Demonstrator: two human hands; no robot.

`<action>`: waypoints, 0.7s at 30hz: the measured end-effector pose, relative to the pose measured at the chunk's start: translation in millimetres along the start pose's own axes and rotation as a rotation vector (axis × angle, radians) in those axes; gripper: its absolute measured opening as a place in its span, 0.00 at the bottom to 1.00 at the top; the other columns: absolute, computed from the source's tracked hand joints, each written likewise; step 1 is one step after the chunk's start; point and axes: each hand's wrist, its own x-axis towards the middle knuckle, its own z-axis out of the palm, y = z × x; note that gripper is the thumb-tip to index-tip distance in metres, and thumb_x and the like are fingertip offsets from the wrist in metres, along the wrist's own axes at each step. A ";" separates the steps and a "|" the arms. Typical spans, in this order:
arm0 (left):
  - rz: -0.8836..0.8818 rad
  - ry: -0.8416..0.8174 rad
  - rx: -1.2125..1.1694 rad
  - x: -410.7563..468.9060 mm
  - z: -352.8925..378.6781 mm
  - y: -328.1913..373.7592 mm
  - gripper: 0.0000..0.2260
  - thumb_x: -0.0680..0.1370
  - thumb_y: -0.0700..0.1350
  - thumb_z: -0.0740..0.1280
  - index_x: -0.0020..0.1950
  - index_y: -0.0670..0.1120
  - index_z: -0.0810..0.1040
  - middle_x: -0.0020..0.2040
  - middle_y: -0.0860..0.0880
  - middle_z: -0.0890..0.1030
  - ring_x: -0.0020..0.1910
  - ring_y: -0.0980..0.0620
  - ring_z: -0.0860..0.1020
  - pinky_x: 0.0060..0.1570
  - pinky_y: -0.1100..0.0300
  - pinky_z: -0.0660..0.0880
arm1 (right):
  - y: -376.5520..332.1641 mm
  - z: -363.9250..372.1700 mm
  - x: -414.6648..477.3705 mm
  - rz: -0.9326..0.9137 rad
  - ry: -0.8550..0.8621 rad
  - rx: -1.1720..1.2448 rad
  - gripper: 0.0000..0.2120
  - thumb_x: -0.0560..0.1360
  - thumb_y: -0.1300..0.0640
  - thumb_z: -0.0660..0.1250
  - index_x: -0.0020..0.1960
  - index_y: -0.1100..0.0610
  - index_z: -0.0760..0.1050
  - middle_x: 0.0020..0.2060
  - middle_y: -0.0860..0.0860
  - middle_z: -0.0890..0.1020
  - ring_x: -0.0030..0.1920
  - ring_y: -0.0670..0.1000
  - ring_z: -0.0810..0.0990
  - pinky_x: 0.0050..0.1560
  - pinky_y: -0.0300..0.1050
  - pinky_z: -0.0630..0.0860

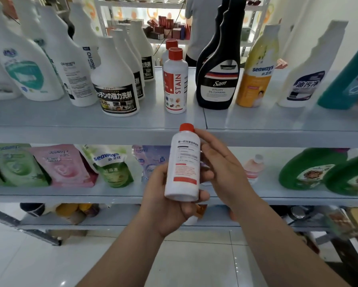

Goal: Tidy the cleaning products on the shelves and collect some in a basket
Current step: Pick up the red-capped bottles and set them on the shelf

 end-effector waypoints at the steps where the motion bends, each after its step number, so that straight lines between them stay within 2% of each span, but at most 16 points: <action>1: -0.020 -0.041 -0.054 0.1 -1.2 0.2 0.23 0.78 0.56 0.61 0.59 0.41 0.85 0.51 0.37 0.84 0.34 0.42 0.84 0.20 0.61 0.76 | 0.3 0.1 0.5 0.010 0.001 0.008 0.15 0.87 0.53 0.59 0.66 0.38 0.79 0.60 0.42 0.84 0.62 0.45 0.82 0.53 0.41 0.82; 4: -0.056 -0.076 -0.142 0.5 -3.4 3.0 0.25 0.80 0.57 0.60 0.64 0.39 0.80 0.51 0.36 0.84 0.35 0.40 0.85 0.22 0.58 0.79 | 0.0 2.6 1.2 0.027 0.026 0.020 0.14 0.87 0.52 0.59 0.66 0.41 0.80 0.59 0.42 0.84 0.60 0.44 0.83 0.53 0.40 0.82; 7: -0.051 0.013 -0.079 0.5 -2.3 9.8 0.25 0.80 0.56 0.59 0.65 0.38 0.78 0.52 0.35 0.84 0.39 0.37 0.86 0.23 0.54 0.81 | 1.7 8.7 4.3 0.038 0.061 -0.012 0.14 0.86 0.46 0.58 0.62 0.37 0.82 0.55 0.40 0.85 0.56 0.42 0.84 0.47 0.37 0.82; 9: 0.018 0.144 0.113 2.1 -1.7 12.3 0.22 0.80 0.54 0.61 0.65 0.39 0.80 0.53 0.36 0.84 0.46 0.36 0.86 0.26 0.52 0.82 | 2.2 15.2 7.2 0.077 0.055 -0.038 0.13 0.83 0.39 0.59 0.57 0.32 0.82 0.52 0.40 0.86 0.51 0.42 0.86 0.44 0.40 0.82; 10: 0.078 0.217 0.253 3.1 -2.7 12.9 0.19 0.82 0.52 0.62 0.66 0.42 0.77 0.54 0.36 0.85 0.48 0.36 0.86 0.29 0.51 0.83 | 2.7 18.4 8.3 0.094 0.036 -0.052 0.11 0.80 0.35 0.60 0.55 0.30 0.81 0.51 0.41 0.87 0.50 0.43 0.87 0.43 0.42 0.82; 12: 0.197 0.342 0.504 2.9 -5.8 12.7 0.12 0.83 0.47 0.65 0.66 0.50 0.70 0.55 0.38 0.84 0.50 0.38 0.86 0.38 0.43 0.84 | 6.1 23.8 10.6 0.082 0.005 -0.080 0.12 0.73 0.31 0.63 0.55 0.27 0.78 0.52 0.41 0.86 0.52 0.44 0.86 0.49 0.45 0.84; 14: 0.229 0.371 0.655 0.1 -8.0 11.5 0.11 0.83 0.45 0.66 0.63 0.56 0.70 0.57 0.39 0.83 0.51 0.38 0.85 0.48 0.34 0.83 | 8.9 27.4 11.5 0.065 0.054 -0.097 0.16 0.67 0.28 0.66 0.54 0.24 0.74 0.50 0.38 0.85 0.51 0.44 0.86 0.51 0.46 0.84; 16: 0.211 0.370 0.693 -4.7 -6.4 14.0 0.12 0.82 0.43 0.64 0.58 0.60 0.74 0.53 0.42 0.85 0.52 0.38 0.85 0.49 0.31 0.81 | 9.0 29.0 12.6 0.096 0.163 0.003 0.18 0.68 0.31 0.68 0.56 0.32 0.75 0.46 0.44 0.87 0.44 0.47 0.88 0.44 0.48 0.84; 18: 0.210 0.353 0.710 -9.2 -5.1 20.9 0.14 0.82 0.41 0.60 0.56 0.60 0.78 0.53 0.45 0.85 0.54 0.41 0.84 0.48 0.33 0.82 | 4.0 29.4 12.8 0.273 0.225 0.319 0.17 0.75 0.37 0.70 0.56 0.49 0.79 0.43 0.54 0.88 0.37 0.54 0.88 0.37 0.51 0.84; 19: 0.217 0.332 0.710 -11.4 -4.7 24.7 0.14 0.83 0.41 0.60 0.56 0.59 0.79 0.54 0.46 0.84 0.56 0.42 0.83 0.46 0.36 0.83 | 0.2 29.3 11.9 0.379 0.230 0.453 0.18 0.77 0.39 0.70 0.53 0.54 0.80 0.40 0.57 0.87 0.35 0.56 0.87 0.35 0.52 0.84; 21: 0.221 0.301 0.704 -15.5 -5.3 30.5 0.13 0.84 0.42 0.60 0.56 0.57 0.81 0.55 0.48 0.84 0.57 0.43 0.83 0.43 0.44 0.84 | -3.5 28.8 11.3 0.513 0.212 0.583 0.21 0.78 0.40 0.69 0.53 0.58 0.80 0.38 0.58 0.86 0.33 0.57 0.86 0.34 0.53 0.84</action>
